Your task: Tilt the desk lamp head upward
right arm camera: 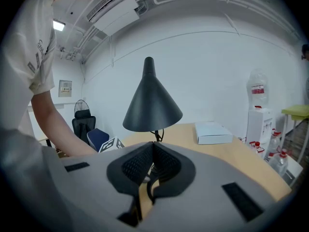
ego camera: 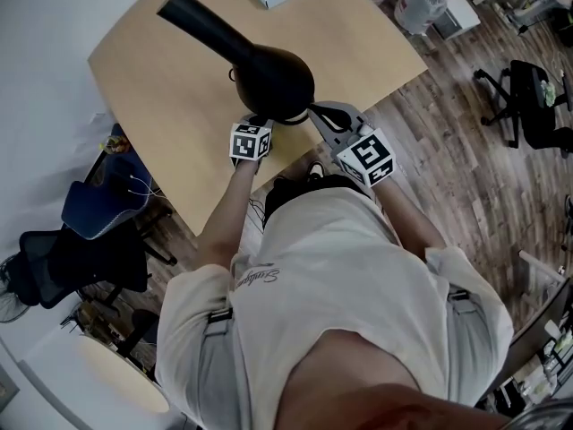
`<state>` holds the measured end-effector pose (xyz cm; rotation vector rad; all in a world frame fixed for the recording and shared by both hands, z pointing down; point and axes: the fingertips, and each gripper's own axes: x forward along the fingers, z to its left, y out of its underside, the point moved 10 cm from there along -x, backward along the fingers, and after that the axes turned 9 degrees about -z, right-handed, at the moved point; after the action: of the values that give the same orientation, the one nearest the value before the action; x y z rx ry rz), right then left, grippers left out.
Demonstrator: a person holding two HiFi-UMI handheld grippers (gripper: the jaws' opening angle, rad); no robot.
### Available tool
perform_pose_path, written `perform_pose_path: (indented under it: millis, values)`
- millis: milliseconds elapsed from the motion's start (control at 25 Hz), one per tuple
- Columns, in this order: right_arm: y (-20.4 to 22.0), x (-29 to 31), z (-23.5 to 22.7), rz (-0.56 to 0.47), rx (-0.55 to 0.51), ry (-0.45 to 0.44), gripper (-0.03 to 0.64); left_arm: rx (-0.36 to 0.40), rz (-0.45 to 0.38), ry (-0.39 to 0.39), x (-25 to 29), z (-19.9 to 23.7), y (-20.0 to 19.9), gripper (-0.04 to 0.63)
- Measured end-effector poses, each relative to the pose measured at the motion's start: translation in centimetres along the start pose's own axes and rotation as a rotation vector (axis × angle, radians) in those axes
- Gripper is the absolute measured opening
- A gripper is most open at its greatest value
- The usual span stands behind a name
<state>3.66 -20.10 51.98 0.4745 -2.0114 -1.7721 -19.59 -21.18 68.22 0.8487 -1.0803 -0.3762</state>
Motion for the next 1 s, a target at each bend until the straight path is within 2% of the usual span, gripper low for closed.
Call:
perform_pose_path:
  millis: [160, 280, 480, 720, 1000]
  values:
    - [-0.3, 0.4, 0.0, -0.023, -0.002, -0.022, -0.005, 0.048, 0.045, -0.005, 0.8, -0.3, 0.7, 0.015]
    - [-0.6, 0.7, -0.2, -0.039, 0.004, -0.029, -0.005, 0.055, 0.050, -0.004, 0.9, 0.0, 0.5, 0.015]
    - [-0.5, 0.8, -0.4, -0.081, 0.004, -0.050, -0.005, 0.110, 0.059, 0.007, 1.0, -0.2, 0.6, 0.015]
    - [0.2, 0.6, -0.4, -0.153, 0.003, -0.042, -0.006, 0.047, 0.049, 0.035, 1.1, 0.2, 0.7, 0.015]
    - [-1.0, -0.1, -0.6, -0.235, 0.014, -0.034, -0.006, 0.065, 0.079, 0.045, 1.2, 0.4, 0.3, 0.015]
